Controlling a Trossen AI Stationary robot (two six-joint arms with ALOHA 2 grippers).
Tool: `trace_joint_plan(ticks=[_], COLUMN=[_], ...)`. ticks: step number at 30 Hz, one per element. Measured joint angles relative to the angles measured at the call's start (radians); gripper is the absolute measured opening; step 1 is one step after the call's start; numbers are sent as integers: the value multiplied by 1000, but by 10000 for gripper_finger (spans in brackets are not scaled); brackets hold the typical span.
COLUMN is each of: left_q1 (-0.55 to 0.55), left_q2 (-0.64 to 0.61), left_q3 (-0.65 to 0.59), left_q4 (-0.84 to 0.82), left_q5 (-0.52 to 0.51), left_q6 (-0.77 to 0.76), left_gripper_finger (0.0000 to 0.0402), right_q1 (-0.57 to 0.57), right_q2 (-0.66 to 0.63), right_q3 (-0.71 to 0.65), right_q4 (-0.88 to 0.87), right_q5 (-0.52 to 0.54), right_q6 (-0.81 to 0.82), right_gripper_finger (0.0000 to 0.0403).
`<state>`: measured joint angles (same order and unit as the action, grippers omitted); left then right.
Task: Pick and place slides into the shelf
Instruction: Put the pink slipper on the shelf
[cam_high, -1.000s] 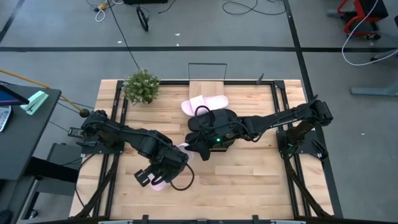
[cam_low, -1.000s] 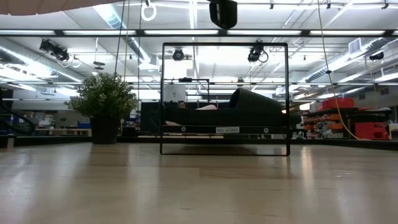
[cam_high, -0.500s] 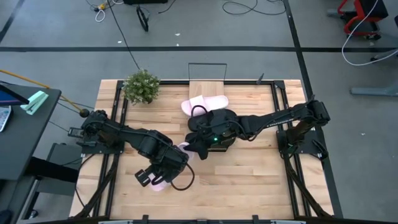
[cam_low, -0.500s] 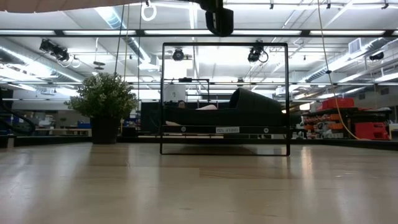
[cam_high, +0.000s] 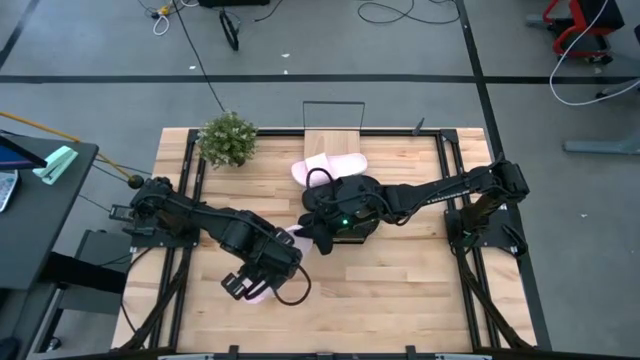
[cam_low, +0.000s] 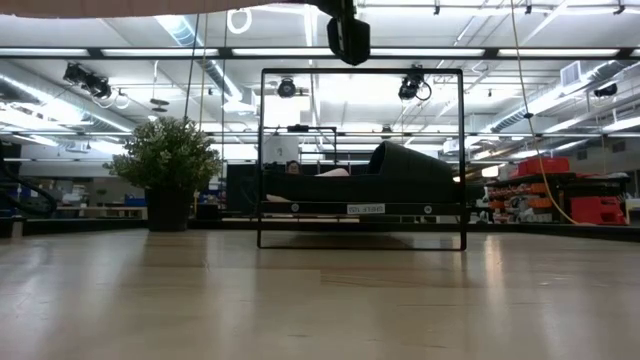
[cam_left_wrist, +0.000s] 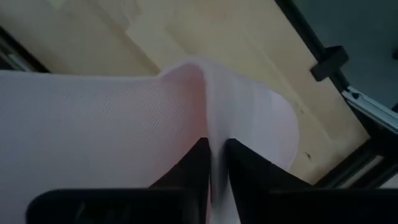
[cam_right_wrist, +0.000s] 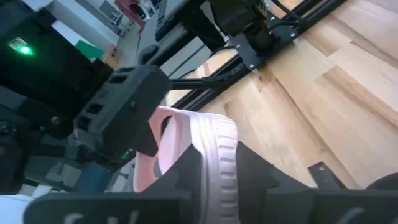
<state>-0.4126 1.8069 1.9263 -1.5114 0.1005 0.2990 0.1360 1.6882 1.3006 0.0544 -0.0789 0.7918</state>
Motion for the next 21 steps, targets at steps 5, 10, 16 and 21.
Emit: trace_joint_plan(ticks=[5,10,16,21], left_q1=[0,7,14,38], left_q2=[-3,-27,-91,-168], left_q3=[2,2,2,2], left_q4=[-40,-59,-59,-59], left_q5=[-75,-193,-328,-478], left_q6=[-61,-129,-204,-342], left_gripper_finger=[87,114,140,152], right_q1=[-2,-10,-39,-104], right_q2=[0,0,-24,-82], right_q3=[0,-1,-1,-1], right_q4=[-33,-77,-78,-81], right_q5=[-2,-26,47,106], right_q6=[1,14,11,-7], right_gripper_finger=[64,64,63,62])
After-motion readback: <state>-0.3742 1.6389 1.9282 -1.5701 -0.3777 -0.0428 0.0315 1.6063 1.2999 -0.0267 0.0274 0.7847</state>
